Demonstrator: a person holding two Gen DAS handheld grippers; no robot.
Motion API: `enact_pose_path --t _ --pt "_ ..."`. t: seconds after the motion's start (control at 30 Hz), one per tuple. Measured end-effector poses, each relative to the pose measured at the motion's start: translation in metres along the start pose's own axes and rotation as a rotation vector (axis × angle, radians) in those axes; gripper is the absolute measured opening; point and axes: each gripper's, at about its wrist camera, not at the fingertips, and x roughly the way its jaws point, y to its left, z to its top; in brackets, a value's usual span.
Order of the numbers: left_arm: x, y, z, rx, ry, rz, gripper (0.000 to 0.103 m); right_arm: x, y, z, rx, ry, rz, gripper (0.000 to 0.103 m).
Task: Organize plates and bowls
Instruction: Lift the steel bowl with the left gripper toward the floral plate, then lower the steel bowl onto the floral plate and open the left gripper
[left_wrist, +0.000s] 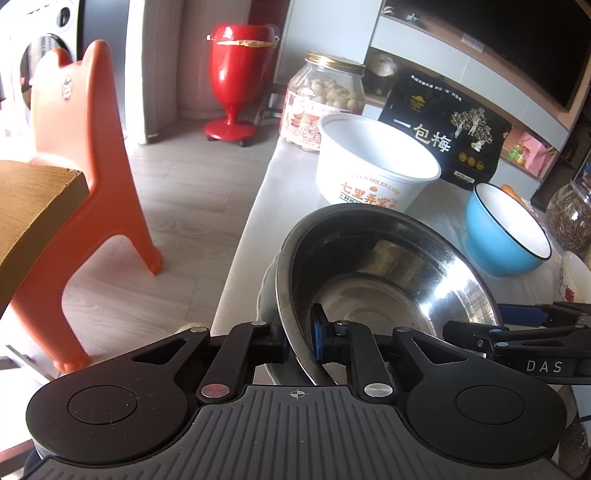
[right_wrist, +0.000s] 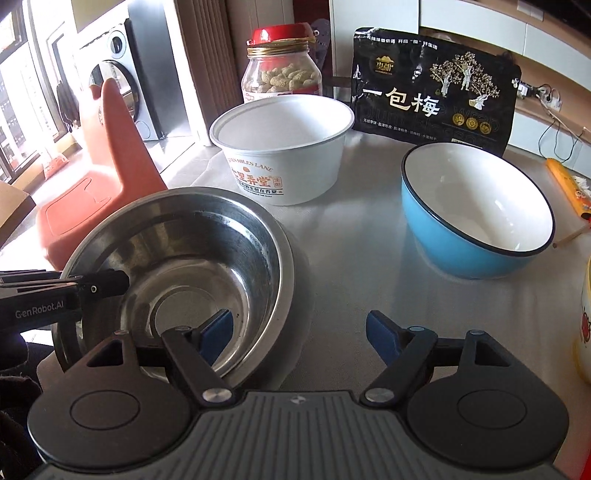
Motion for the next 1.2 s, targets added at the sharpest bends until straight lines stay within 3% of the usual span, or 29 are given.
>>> enact_pose_path --t 0.13,0.27,0.33,0.5,0.57,0.67,0.8,0.97,1.1,1.2 --pt "0.003 0.022 -0.001 -0.121 0.019 -0.101 0.016 0.003 -0.009 -0.001 0.091 0.032 0.101 0.080" --pt "0.004 0.030 0.002 -0.194 0.021 -0.118 0.015 0.006 -0.012 -0.003 0.156 0.043 0.182 0.080" --pt "0.002 0.026 0.003 -0.171 0.012 -0.098 0.016 0.009 -0.012 -0.004 0.164 0.051 0.182 0.080" --pt "-0.012 -0.003 0.003 0.009 -0.023 0.024 0.018 0.015 -0.013 -0.009 0.160 0.055 0.148 0.080" --pt "-0.014 -0.002 0.002 0.014 -0.019 0.002 0.023 0.014 -0.013 -0.009 0.158 0.051 0.139 0.080" --pt "-0.021 0.005 -0.001 -0.007 -0.039 0.004 0.022 0.012 -0.017 -0.012 0.166 0.046 0.142 0.080" --pt "-0.016 0.013 0.003 -0.022 -0.038 0.072 0.049 0.009 -0.020 -0.013 0.160 0.027 0.125 0.080" --pt "0.009 0.027 0.002 -0.120 0.047 -0.037 0.044 0.012 -0.023 -0.011 0.212 0.041 0.199 0.081" --pt "0.018 0.024 0.004 -0.135 0.057 -0.090 0.044 0.016 -0.018 -0.010 0.219 0.040 0.231 0.081" --pt "0.021 0.015 0.007 -0.119 0.066 -0.073 0.050 0.018 -0.013 -0.007 0.214 0.052 0.327 0.078"
